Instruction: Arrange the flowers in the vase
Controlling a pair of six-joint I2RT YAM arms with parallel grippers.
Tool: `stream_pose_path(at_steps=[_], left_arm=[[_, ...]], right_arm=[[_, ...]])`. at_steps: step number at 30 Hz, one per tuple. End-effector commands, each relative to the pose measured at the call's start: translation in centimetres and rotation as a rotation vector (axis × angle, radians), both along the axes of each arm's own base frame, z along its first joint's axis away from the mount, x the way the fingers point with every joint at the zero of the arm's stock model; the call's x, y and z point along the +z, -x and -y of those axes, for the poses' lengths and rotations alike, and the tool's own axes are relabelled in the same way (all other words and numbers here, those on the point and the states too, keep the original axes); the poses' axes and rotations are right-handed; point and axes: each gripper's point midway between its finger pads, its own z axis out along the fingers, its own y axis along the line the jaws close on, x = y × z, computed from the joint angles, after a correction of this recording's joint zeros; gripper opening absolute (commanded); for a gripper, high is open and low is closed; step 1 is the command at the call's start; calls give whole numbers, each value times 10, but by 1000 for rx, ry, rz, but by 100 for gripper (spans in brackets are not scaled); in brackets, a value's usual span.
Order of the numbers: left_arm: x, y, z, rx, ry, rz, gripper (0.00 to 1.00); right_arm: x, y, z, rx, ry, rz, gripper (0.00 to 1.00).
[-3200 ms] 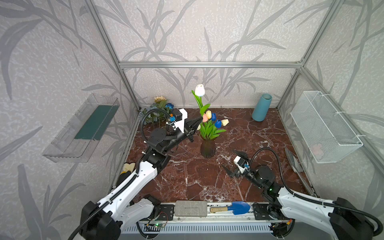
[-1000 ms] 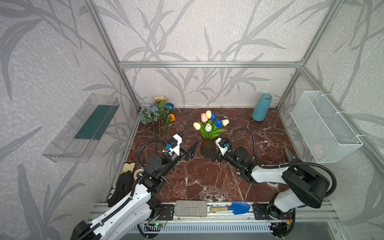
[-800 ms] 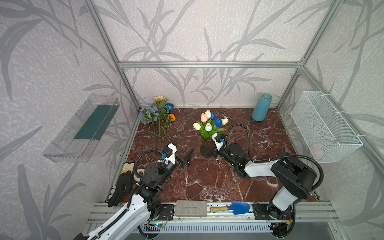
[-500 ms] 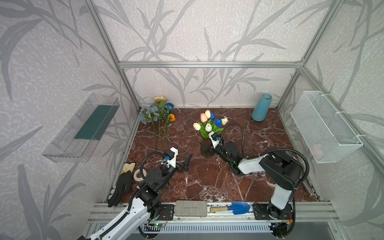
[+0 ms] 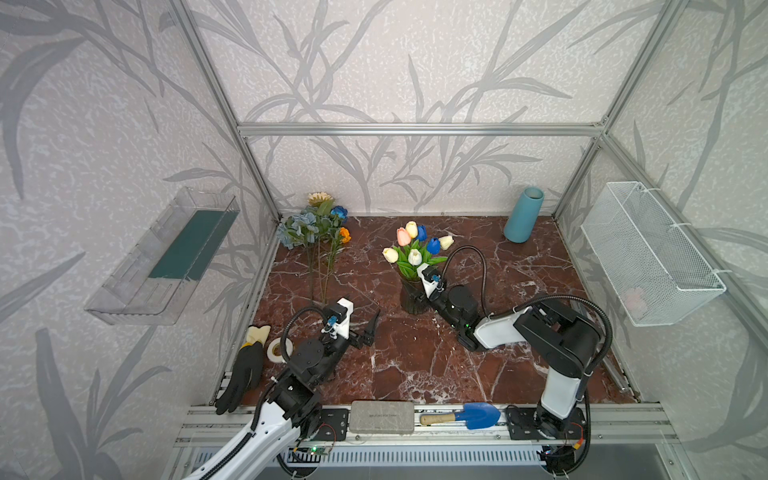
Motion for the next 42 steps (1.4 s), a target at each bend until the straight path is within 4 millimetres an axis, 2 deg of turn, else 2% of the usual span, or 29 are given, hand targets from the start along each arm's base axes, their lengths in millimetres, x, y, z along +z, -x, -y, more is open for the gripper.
stream_pose_path(at_steps=[1,4,12,23,28,32,36,42], left_arm=[[-4,0,-7,33,-34,-35,97],[-1,-2,-17,90,-35,-24,98],[0,0,-24,116,-30,-11,100],[-4,1,-22,107,-3,-9,100],[-4,1,-21,103,0,-1,99],[-5,-1,-26,130,-22,11,99],[-4,-2,-30,155,-45,13,100],[-7,-2,-29,153,-28,27,100]], right_arm=[[9,-8,-2,-26,38,64,48],[8,-11,-2,-34,40,68,43],[18,-19,-6,-40,22,84,31],[35,-16,-7,-16,9,149,22],[48,-17,-1,13,-59,155,13],[57,-19,1,21,-62,170,12],[68,-29,6,28,-82,169,11],[91,-60,16,29,-128,185,10]])
